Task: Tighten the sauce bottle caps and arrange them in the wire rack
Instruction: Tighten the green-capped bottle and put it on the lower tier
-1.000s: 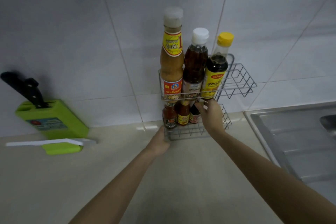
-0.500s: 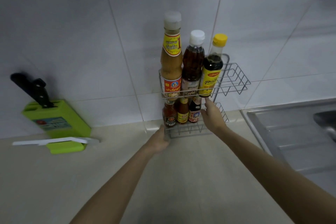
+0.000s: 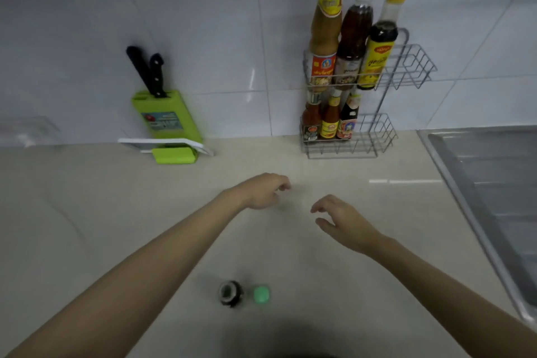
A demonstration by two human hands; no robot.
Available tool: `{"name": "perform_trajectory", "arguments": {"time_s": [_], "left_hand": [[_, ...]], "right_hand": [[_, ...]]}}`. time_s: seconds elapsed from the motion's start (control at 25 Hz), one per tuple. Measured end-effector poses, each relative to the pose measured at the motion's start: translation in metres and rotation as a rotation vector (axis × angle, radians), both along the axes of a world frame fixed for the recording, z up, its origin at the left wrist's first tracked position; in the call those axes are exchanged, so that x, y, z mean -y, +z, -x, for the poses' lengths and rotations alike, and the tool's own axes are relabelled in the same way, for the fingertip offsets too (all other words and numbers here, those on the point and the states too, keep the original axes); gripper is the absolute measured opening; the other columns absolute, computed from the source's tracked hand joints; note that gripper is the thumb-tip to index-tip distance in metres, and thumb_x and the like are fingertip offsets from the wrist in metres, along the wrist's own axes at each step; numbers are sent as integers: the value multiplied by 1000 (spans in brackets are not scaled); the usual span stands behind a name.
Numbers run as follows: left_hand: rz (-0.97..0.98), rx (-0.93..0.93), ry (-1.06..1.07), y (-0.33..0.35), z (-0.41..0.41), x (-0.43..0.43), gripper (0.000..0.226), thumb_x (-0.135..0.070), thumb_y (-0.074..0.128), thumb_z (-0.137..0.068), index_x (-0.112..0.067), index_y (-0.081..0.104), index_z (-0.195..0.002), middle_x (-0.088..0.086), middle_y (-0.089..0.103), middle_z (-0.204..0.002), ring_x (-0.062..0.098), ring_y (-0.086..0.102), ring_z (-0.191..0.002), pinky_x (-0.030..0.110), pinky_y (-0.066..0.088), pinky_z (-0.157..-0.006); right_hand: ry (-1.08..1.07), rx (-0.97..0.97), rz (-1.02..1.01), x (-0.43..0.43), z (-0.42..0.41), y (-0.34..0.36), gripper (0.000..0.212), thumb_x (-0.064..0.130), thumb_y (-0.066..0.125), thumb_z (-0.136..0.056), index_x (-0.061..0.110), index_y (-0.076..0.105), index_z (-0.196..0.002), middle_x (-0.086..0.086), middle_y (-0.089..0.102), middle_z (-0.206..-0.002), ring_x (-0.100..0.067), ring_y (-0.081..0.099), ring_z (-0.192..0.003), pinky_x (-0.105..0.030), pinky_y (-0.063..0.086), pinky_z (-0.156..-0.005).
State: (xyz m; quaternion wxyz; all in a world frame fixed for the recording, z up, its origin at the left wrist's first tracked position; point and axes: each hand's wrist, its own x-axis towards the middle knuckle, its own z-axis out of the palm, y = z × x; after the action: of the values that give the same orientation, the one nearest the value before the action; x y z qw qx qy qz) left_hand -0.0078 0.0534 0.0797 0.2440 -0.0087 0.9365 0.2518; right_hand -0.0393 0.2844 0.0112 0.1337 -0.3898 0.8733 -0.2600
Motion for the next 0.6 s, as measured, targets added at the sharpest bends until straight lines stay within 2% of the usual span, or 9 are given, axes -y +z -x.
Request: {"name": "perform_trajectory", "arguments": {"time_s": [0.12, 0.2, 0.28, 0.36, 0.44, 0.52, 0.6], "left_hand": [[11, -29, 88, -16, -65, 28, 51, 10, 47, -84, -4, 50, -133, 15, 55, -135, 26, 54, -122, 22, 40, -93], [86, -27, 111, -32, -112, 37, 61, 14, 42, -81, -11, 47, -137, 12, 51, -137, 26, 50, -126, 28, 41, -101], [113, -9, 79, -49, -156, 34, 69, 15, 40, -79, -18, 41, -141, 8, 45, -139, 25, 46, -129, 32, 39, -104], [37, 53, 88, -63, -193, 28, 74, 15, 42, -77, -18, 36, -143, 7, 41, -141, 24, 43, -132, 28, 37, -104], [-61, 91, 161, -79, -221, 30, 79, 12, 49, -75, -16, 31, -146, 6, 36, -144, 21, 37, -135, 19, 32, -104], [-175, 62, 243, -94, -238, 31, 88, 1, 63, -71, -15, 26, -148, 4, 31, -147, 17, 31, -139, 12, 26, -106], [-319, -28, 341, -106, -244, 25, 88, -17, 76, -65, -27, 33, -141, -4, 37, -140, 14, 37, -135, 19, 32, -110]], "right_hand": [[166, 87, -59, 10, -60, -21, 23, 20, 55, -91, 12, 59, -112, -6, 58, -111, -22, 57, -103, -31, 45, -91], [244, 119, -109, 21, -92, -32, 28, 22, 56, -89, 12, 56, -116, -8, 57, -114, -25, 54, -107, -37, 44, -93], [322, 111, -164, 34, -115, -40, 39, 24, 58, -86, 13, 51, -123, -8, 53, -121, -26, 52, -111, -38, 43, -95], [360, 81, -221, 47, -127, -44, 55, 27, 62, -82, 17, 43, -132, -8, 49, -127, -27, 49, -115, -36, 41, -95], [365, 44, -264, 58, -134, -45, 65, 28, 65, -79, 20, 37, -138, -9, 46, -129, -29, 48, -115, -37, 41, -95], [354, 23, -301, 67, -140, -48, 65, 32, 67, -80, 21, 37, -137, -9, 46, -128, -29, 47, -115, -38, 42, -95], [320, 11, -331, 73, -147, -53, 57, 31, 65, -83, 17, 41, -133, -11, 46, -126, -29, 47, -116, -38, 42, -94]]}}
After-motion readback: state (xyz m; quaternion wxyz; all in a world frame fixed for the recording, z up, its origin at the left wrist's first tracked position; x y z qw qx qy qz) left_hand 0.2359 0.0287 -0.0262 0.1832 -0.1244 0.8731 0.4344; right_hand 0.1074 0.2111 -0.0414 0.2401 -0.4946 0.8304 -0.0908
